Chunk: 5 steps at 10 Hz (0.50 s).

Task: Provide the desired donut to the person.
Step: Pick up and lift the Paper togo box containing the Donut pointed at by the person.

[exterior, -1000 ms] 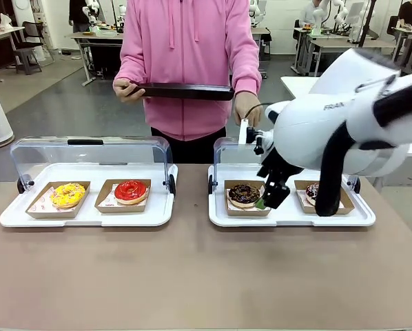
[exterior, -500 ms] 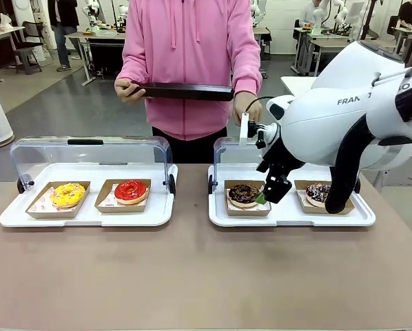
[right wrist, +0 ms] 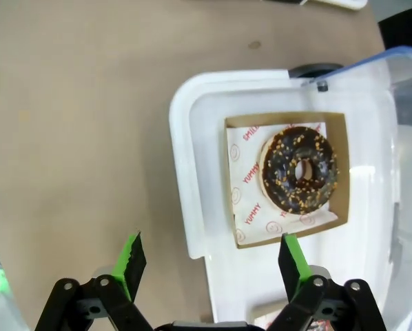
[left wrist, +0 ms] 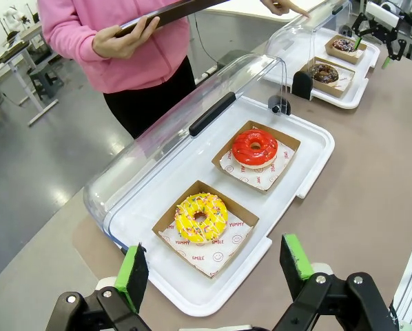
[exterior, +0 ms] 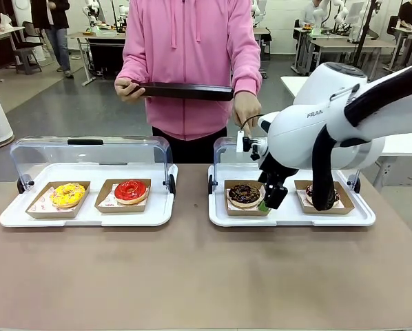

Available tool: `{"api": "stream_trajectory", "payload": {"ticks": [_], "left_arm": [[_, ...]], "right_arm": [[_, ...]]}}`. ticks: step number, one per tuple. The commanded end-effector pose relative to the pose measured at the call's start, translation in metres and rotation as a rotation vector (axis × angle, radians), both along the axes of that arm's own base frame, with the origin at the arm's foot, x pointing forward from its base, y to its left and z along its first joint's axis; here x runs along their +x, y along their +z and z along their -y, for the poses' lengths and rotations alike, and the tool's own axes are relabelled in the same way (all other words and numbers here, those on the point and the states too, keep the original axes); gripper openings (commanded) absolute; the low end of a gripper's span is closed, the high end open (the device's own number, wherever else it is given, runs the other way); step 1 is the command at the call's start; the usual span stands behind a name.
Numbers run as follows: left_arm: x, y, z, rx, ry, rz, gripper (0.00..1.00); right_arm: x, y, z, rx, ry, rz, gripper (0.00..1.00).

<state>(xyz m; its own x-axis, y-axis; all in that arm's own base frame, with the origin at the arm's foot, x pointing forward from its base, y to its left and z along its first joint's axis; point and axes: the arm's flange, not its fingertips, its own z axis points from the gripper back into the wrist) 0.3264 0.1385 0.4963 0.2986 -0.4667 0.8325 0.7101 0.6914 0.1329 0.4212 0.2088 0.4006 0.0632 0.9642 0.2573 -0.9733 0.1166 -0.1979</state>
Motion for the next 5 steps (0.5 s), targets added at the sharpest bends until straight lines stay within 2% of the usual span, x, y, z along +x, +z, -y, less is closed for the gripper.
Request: {"api": "stream_trajectory", "payload": {"ticks": [1, 5], "left_arm": [[0.000, -0.002, -0.002, -0.002, -0.010, 0.002, 1.00], [0.000, -0.002, -0.002, -0.002, -0.010, 0.002, 1.00]], "right_arm": [[0.021, -0.007, -0.007, -0.046, -0.007, -0.032, 1.00], [0.041, -0.029, -0.010, -0.111, -0.012, -0.056, 1.00]]}}
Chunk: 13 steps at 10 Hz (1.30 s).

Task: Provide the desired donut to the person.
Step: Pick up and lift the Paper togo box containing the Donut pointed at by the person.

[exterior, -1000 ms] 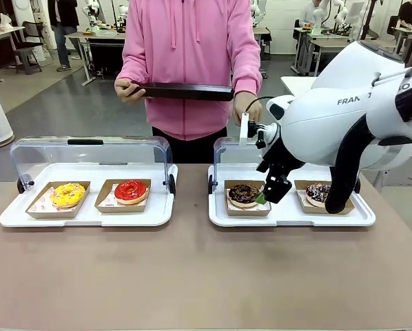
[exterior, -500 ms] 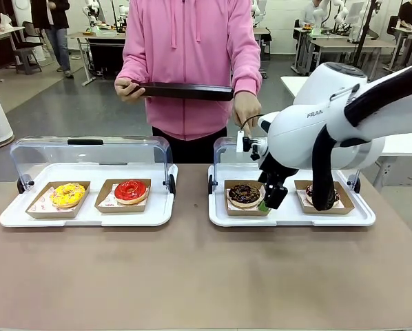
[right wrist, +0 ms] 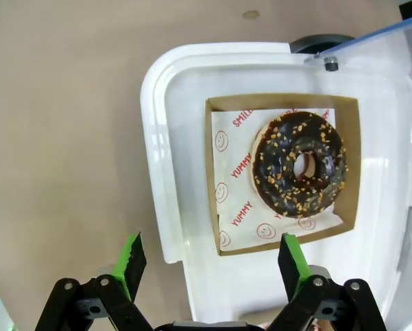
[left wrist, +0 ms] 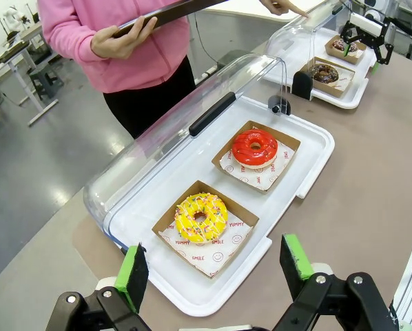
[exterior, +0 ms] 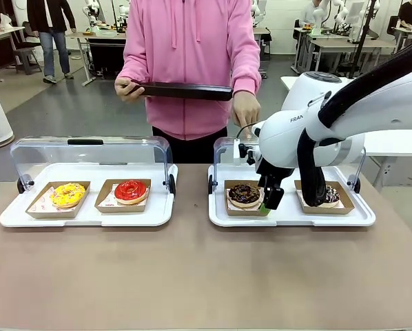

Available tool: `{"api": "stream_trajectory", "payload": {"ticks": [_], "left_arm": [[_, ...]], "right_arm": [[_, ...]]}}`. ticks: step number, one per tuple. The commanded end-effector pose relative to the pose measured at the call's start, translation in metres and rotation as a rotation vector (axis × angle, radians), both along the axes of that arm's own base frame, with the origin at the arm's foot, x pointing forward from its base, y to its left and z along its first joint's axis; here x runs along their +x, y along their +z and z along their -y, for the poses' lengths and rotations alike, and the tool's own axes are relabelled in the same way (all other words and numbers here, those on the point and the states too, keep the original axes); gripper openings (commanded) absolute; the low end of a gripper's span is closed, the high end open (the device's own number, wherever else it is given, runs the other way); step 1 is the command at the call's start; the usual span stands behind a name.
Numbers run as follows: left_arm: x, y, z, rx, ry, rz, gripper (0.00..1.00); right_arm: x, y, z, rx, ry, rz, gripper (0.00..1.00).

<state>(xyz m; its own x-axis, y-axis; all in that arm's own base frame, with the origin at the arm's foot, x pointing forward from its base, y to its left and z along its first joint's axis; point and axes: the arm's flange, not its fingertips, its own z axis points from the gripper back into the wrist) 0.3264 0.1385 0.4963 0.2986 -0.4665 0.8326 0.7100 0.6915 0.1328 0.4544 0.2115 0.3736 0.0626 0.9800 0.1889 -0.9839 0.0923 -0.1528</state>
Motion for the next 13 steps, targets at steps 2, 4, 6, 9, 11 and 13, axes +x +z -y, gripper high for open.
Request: {"api": "stream_trajectory", "payload": {"ticks": [2, 4, 6, 9, 11, 13], "left_arm": [[0.000, -0.002, -0.002, -0.002, -0.010, 0.002, 1.00], [0.000, -0.002, -0.002, -0.002, -0.010, 0.002, 1.00], [0.000, -0.002, -0.002, -0.002, -0.010, 0.002, 1.00], [0.000, -0.002, -0.002, -0.002, -0.010, 0.002, 1.00], [0.000, -0.002, -0.002, -0.002, -0.010, 0.002, 1.00], [0.000, -0.002, -0.002, -0.002, -0.010, 0.002, 1.00]], "right_arm": [[0.019, -0.016, -0.006, -0.068, -0.016, -0.057, 1.00], [0.026, -0.029, -0.008, -0.057, -0.005, -0.050, 1.00], [0.031, -0.035, -0.009, -0.071, -0.031, -0.055, 1.00], [0.039, -0.036, -0.005, -0.100, -0.045, -0.075, 0.44], [0.044, -0.038, -0.004, -0.103, -0.033, -0.113, 0.00], [0.053, -0.046, -0.004, -0.098, -0.020, -0.132, 0.00]]}}
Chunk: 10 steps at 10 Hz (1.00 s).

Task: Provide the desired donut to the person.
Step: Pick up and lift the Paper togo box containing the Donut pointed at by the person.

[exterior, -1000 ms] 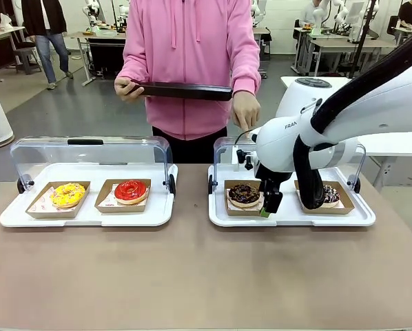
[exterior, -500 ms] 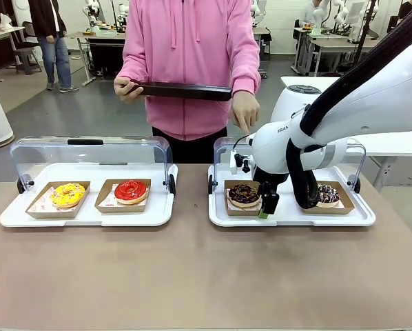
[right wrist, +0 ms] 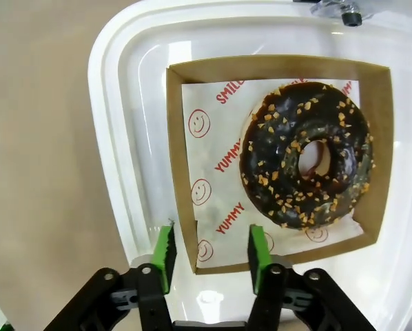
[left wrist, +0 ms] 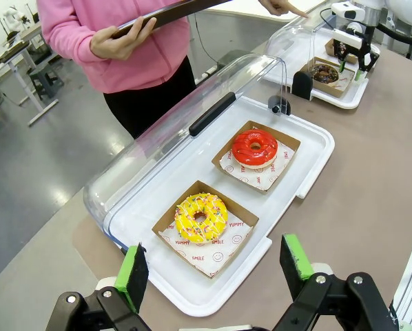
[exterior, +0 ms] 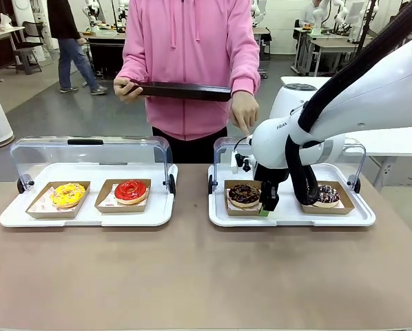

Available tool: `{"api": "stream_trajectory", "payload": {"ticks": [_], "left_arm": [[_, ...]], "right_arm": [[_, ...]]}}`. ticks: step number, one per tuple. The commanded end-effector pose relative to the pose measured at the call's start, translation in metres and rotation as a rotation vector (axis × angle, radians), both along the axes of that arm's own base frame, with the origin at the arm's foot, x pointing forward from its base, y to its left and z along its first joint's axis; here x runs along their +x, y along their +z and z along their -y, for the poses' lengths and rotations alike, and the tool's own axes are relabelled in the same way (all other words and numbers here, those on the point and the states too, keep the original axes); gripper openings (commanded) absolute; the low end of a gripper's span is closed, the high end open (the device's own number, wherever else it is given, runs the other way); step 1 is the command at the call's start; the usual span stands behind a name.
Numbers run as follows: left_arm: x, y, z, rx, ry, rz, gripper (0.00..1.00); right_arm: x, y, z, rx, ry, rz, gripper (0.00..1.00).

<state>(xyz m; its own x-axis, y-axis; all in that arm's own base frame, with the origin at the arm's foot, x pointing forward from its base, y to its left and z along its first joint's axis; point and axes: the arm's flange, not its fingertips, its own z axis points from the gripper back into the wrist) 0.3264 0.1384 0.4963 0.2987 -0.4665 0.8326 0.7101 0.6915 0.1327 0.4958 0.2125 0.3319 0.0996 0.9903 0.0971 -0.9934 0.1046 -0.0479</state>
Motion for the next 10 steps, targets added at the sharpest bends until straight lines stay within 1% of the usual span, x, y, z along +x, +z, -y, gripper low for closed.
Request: {"api": "stream_trajectory", "payload": {"ticks": [1, 2, 3, 5, 7, 9, 10], "left_arm": [[0.000, -0.002, -0.002, -0.002, -0.010, 0.002, 1.00], [0.000, -0.002, -0.002, -0.002, -0.010, 0.002, 1.00], [0.000, -0.002, -0.002, -0.002, -0.010, 0.002, 1.00], [0.000, -0.002, -0.002, -0.002, -0.010, 0.002, 1.00], [0.000, -0.002, -0.002, -0.002, -0.010, 0.002, 1.00], [0.000, -0.002, -0.002, -0.002, -0.010, 0.002, 1.00], [0.000, -0.002, -0.002, -0.002, -0.010, 0.002, 1.00]], "right_arm": [[0.016, -0.008, -0.004, -0.017, 0.003, -0.034, 0.19], [0.016, -0.010, -0.004, -0.013, 0.006, -0.038, 0.08], [0.016, -0.009, -0.002, -0.018, 0.000, -0.034, 0.00], [0.011, -0.006, -0.001, -0.029, 0.018, -0.040, 0.00], [-0.004, 0.003, 0.002, -0.030, 0.044, -0.029, 0.00], [-0.023, 0.017, 0.009, -0.018, 0.038, 0.005, 0.00], [-0.040, 0.031, 0.018, 0.001, 0.055, 0.044, 0.00]]}}
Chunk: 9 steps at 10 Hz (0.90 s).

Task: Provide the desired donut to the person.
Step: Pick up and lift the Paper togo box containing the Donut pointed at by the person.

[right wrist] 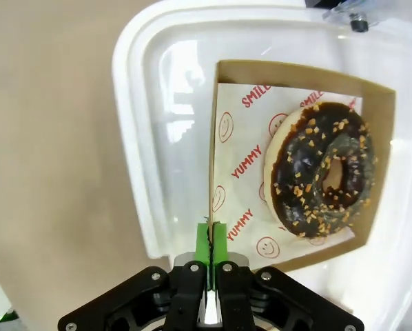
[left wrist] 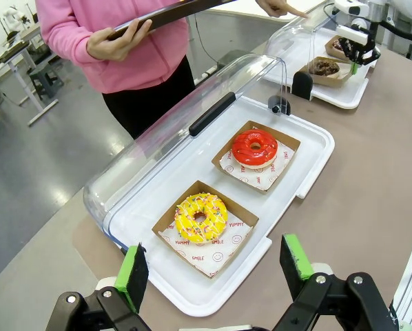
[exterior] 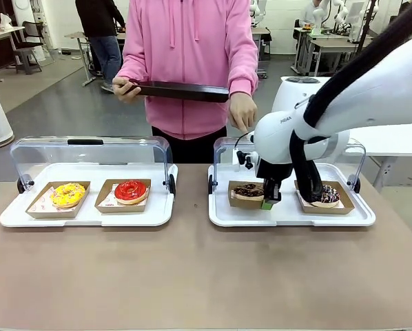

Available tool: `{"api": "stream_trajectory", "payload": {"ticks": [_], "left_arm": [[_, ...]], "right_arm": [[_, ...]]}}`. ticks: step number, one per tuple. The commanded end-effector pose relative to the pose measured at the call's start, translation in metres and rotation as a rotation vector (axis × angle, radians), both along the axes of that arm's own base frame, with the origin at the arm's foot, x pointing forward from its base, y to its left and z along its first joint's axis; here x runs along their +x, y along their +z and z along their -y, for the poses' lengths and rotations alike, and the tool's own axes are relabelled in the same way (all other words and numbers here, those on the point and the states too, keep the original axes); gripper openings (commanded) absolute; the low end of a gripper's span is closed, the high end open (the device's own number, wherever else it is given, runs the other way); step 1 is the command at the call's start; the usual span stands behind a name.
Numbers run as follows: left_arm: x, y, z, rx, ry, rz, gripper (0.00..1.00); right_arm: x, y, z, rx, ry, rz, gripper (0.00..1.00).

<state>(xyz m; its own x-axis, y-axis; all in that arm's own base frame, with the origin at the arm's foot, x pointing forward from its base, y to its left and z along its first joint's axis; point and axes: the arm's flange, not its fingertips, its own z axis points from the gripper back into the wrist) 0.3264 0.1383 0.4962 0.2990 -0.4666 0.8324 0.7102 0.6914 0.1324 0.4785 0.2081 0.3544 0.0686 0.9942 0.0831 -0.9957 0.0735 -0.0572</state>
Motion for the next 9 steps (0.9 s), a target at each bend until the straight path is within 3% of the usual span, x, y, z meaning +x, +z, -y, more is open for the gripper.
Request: {"api": "stream_trajectory", "payload": {"ticks": [1, 3, 6, 7, 9], "left_arm": [[0.000, -0.002, -0.002, -0.002, -0.010, 0.002, 1.00], [0.000, -0.002, -0.002, -0.002, -0.010, 0.002, 1.00], [0.000, -0.002, -0.002, -0.002, -0.010, 0.002, 1.00], [0.000, -0.002, -0.002, -0.002, -0.010, 0.002, 1.00], [0.000, -0.002, -0.002, -0.002, -0.010, 0.002, 1.00]], "right_arm": [[-0.044, 0.024, 0.024, 0.041, -0.006, 0.033, 0.00], [-0.097, 0.052, 0.044, 0.040, 0.025, 0.074, 0.00], [-0.169, 0.099, 0.068, 0.092, 0.092, 0.292, 0.00], [-0.183, 0.116, 0.070, 0.110, 0.083, 0.327, 0.00], [-0.180, 0.164, 0.072, 0.173, 0.110, 0.376, 0.00]]}}
